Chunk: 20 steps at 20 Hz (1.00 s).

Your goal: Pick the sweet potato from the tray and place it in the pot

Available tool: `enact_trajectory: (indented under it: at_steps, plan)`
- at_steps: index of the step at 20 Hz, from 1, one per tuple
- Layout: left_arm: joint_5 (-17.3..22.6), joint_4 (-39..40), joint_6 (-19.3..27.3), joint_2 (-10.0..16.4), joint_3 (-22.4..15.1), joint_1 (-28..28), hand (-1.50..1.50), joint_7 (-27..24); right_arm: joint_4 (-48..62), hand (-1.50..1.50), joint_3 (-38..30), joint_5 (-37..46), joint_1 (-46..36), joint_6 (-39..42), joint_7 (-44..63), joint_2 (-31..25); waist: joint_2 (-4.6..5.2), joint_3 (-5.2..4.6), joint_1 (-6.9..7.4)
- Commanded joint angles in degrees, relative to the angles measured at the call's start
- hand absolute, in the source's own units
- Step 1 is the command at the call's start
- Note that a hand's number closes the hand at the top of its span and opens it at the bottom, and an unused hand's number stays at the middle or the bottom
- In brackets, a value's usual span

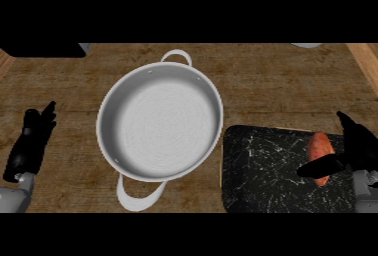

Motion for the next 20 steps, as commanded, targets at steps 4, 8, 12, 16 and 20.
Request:
enact_trajectory:
  at_steps: [4,8,12,16,20]
  plan:
    - [-0.4,-0.2,-1.5,-0.1,1.9,2.0,0.0,-1.0,3.6,-1.5,-1.9,2.3,-1.5,3.1,8.7,1.9,-0.07,0.01,0.06]
    - [-1.4,0.1,-1.3,-1.1,1.7,1.1,0.0,-0.6,7.7,-1.5,-2.6,1.9,-2.5,3.9,8.4,3.8,0.02,0.0,0.09]
    - [-1.0,2.0,-2.7,-2.5,2.3,1.4,0.0,-1.7,9.7,-1.5,-1.6,4.8,-2.1,1.4,7.6,7.6,0.07,0.0,0.05]
    - [-2.8,-0.5,-2.0,-2.4,2.9,2.5,0.0,-1.0,9.3,-1.5,-3.4,4.5,-1.0,3.5,6.2,7.2,-0.08,0.03,-0.02]
    - [-4.8,0.9,-1.8,-3.4,3.2,1.0,0.0,-1.0,6.8,-1.5,-5.2,4.3,-1.0,5.0,7.4,8.7,-0.09,0.0,-0.52]
